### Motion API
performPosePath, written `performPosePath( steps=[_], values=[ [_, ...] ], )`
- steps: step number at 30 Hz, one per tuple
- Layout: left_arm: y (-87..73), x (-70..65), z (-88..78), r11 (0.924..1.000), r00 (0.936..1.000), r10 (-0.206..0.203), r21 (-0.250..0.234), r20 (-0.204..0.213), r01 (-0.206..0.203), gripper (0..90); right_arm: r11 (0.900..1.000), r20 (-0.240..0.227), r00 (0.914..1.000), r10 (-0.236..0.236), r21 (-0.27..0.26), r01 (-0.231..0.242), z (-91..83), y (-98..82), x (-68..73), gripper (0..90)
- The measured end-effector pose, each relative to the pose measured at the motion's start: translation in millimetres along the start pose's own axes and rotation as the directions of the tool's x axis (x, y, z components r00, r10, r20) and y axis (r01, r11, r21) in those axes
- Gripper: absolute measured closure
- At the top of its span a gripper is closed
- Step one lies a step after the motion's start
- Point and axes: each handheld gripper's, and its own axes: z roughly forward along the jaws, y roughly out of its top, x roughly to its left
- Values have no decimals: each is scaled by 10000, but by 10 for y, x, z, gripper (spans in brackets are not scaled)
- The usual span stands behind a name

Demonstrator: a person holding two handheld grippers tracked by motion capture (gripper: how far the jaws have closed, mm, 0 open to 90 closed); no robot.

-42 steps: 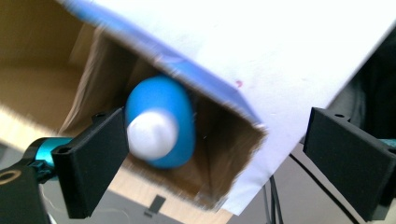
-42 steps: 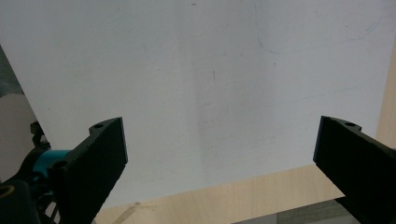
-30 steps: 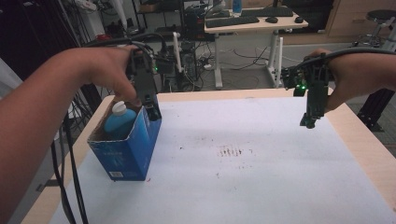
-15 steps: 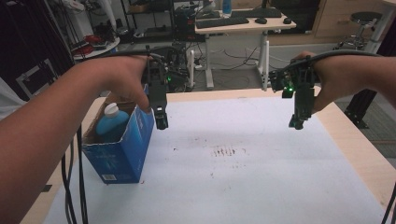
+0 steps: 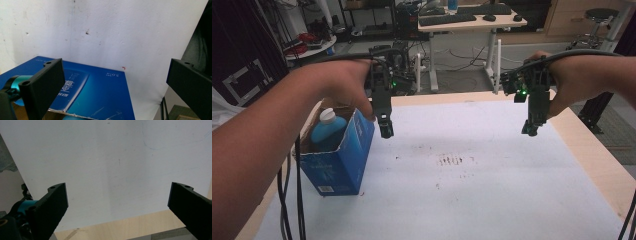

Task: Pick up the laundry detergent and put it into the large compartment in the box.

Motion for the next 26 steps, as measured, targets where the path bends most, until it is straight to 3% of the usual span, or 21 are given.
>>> performPosePath(
  steps=[26],
  values=[
    [28,8,29,9999,9999,89,-91,89,-89,17,10000,-19,10000,34,-4,-34,12,19,-18,19]
  ],
)
